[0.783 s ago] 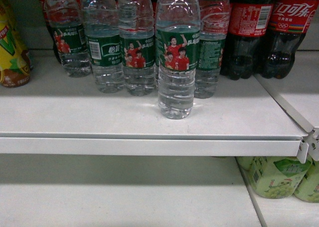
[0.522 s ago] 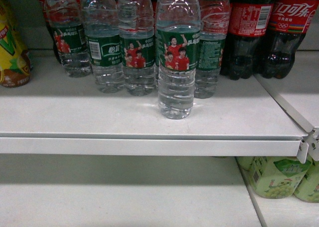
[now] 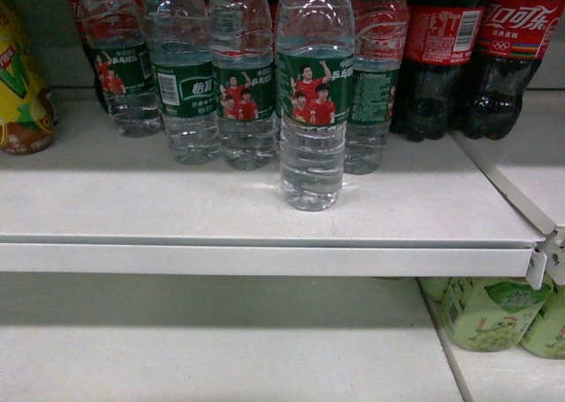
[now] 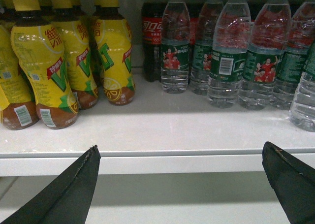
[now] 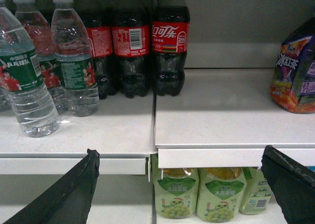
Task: Move water from second to third shelf
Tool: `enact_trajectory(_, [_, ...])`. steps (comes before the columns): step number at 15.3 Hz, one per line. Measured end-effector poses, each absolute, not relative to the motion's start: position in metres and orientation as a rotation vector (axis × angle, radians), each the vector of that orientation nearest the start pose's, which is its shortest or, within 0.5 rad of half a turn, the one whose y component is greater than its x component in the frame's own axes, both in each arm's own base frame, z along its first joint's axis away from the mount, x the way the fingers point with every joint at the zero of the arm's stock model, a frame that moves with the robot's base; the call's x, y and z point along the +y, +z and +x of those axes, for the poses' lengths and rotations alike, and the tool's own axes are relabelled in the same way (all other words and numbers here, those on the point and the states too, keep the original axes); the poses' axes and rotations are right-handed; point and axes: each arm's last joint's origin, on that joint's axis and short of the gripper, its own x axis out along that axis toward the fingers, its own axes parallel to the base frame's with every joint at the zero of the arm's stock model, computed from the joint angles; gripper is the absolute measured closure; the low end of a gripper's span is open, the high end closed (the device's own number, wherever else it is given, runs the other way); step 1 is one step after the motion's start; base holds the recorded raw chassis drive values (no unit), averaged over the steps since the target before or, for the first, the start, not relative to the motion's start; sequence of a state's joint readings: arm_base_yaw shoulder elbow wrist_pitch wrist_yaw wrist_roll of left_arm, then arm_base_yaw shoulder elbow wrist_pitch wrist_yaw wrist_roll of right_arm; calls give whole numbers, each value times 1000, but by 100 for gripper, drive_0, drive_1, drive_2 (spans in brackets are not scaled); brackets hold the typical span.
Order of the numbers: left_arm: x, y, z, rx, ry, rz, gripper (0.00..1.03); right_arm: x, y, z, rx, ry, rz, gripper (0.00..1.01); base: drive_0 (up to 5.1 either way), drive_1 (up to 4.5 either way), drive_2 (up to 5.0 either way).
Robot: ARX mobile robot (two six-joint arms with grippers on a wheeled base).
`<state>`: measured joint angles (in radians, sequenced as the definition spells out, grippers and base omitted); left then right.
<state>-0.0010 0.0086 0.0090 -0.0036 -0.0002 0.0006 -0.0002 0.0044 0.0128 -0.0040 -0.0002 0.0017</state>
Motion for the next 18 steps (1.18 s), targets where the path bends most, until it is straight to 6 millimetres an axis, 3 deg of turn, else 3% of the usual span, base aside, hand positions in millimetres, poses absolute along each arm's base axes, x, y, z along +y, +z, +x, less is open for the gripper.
enact_trajectory(7, [0,166,98,4,-1,1,5,0,167,97,-4,0,2,3,0,0,0])
enact_trajectory(9, [0,166,98,3,-1,1,5,-3,166,101,100,43,38,3,0,0,0])
enact_trajectory(13, [0,166,98,3,-1,1,5,-12,250,141,-59,66,28,3,0,0,0])
enact_trajectory(14, [0,166,98,3,-1,1,5,-9,259,155,-60,94,29,3,0,0,0])
enact_trajectory(18, [0,166,98,3,-1,1,5,38,241,184,24,285,17,3,0,0,0])
